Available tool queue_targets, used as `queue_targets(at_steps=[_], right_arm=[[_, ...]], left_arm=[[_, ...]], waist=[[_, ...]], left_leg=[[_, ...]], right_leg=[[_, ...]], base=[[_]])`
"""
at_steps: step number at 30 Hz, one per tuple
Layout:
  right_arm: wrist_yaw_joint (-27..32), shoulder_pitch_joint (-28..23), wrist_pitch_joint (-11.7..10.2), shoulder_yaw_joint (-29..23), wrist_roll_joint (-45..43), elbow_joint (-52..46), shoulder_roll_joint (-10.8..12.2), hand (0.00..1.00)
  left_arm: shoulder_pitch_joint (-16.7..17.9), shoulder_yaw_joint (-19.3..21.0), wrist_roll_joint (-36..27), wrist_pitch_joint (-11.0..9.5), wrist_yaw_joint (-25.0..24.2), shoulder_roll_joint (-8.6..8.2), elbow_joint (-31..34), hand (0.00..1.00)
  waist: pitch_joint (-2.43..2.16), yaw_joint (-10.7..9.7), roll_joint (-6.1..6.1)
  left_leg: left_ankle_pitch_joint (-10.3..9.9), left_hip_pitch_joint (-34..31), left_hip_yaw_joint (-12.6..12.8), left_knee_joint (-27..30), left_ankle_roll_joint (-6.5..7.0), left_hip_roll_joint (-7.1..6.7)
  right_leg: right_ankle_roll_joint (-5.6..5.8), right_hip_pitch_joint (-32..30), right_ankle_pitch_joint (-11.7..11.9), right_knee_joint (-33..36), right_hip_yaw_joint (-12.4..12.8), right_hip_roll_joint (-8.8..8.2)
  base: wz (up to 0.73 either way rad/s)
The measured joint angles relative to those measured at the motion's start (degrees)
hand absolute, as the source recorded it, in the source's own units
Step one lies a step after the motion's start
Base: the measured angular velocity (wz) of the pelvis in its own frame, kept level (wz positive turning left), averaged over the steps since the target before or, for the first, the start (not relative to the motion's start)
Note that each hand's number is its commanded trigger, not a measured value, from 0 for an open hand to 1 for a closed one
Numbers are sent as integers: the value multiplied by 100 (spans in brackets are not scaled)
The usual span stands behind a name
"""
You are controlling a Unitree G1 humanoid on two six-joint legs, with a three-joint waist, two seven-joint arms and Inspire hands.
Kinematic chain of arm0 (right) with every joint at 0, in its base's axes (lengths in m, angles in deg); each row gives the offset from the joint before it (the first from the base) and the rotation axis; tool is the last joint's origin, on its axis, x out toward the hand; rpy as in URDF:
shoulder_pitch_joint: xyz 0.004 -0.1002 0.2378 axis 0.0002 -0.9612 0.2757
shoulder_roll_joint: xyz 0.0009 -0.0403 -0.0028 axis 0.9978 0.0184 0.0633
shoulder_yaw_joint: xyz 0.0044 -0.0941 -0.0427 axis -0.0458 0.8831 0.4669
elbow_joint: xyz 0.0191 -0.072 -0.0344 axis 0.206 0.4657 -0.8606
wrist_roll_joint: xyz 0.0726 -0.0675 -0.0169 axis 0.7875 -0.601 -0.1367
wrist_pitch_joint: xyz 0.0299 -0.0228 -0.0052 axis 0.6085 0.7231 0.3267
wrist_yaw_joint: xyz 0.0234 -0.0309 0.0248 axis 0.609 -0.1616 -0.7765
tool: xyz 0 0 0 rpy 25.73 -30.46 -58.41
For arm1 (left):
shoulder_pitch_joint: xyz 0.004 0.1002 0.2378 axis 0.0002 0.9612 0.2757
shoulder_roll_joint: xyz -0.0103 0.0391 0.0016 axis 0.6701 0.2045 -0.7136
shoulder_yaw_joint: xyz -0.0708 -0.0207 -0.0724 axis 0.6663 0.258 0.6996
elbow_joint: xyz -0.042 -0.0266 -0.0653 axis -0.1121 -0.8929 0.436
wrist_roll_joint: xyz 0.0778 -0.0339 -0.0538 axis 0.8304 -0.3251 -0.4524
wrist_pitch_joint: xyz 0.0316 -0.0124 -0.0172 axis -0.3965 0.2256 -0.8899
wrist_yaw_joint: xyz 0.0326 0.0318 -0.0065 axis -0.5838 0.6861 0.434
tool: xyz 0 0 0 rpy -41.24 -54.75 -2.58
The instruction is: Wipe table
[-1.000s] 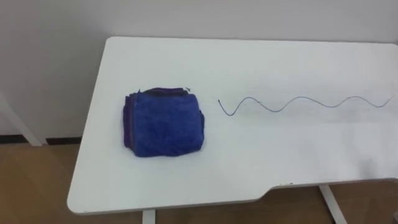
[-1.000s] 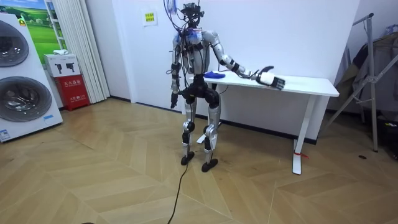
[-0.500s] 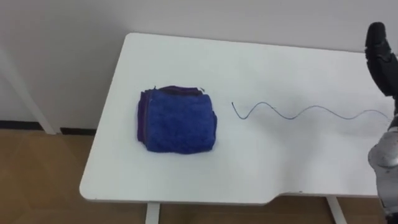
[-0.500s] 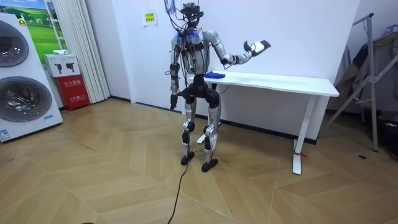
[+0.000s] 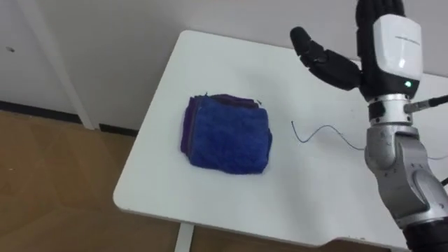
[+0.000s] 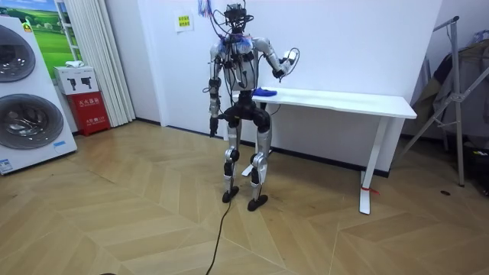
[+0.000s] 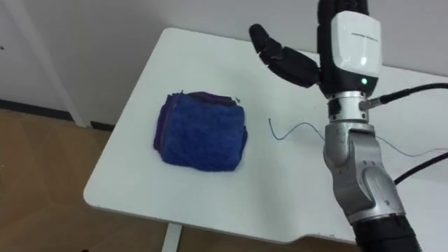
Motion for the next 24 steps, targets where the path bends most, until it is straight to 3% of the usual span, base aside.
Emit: queue_targets(at_steps=[5, 8, 12, 18, 24], right_arm=[[-184, 0, 66, 358, -328, 1, 41, 0], [-343, -1, 124, 828, -372, 2, 75, 0], [-660, -2, 118, 1225, -483, 61, 74, 0], [-975, -33, 82, 1698, -470, 900, 122, 0], [-1311, -129, 92, 1750, -625, 1150, 264, 0]], left_arm=[[16, -111, 9, 4, 4, 10, -6, 0], [4, -177, 9, 3, 37, 16, -6, 0], [8, -326, 16, -10, 97, 15, 108, 0], [-37, -355, -1, -43, 126, -5, 159, 0], [-17, -340, 4, -42, 223, -4, 158, 0]], waist=[[-8, 128, -39], [-5, 127, -98], [18, 246, -83], [24, 321, -82], [41, 383, -57]], left_leg=[[0, 43, -128, -5, 0, 11], [0, 7, -229, -30, -1, 2], [0, 1, -286, -39, -1, -7], [0, 25, -432, -41, -1, -18], [0, 20, -449, -44, -1, -15]], right_leg=[[0, 46, 0, -10, -23, 16], [0, 74, 0, -89, -137, 16], [0, 87, 0, -99, -159, 11], [0, 169, 0, -103, -167, 2], [0, 186, 0, -180, -173, -3]], base=[[4], [8], [6], [15], [-2]])
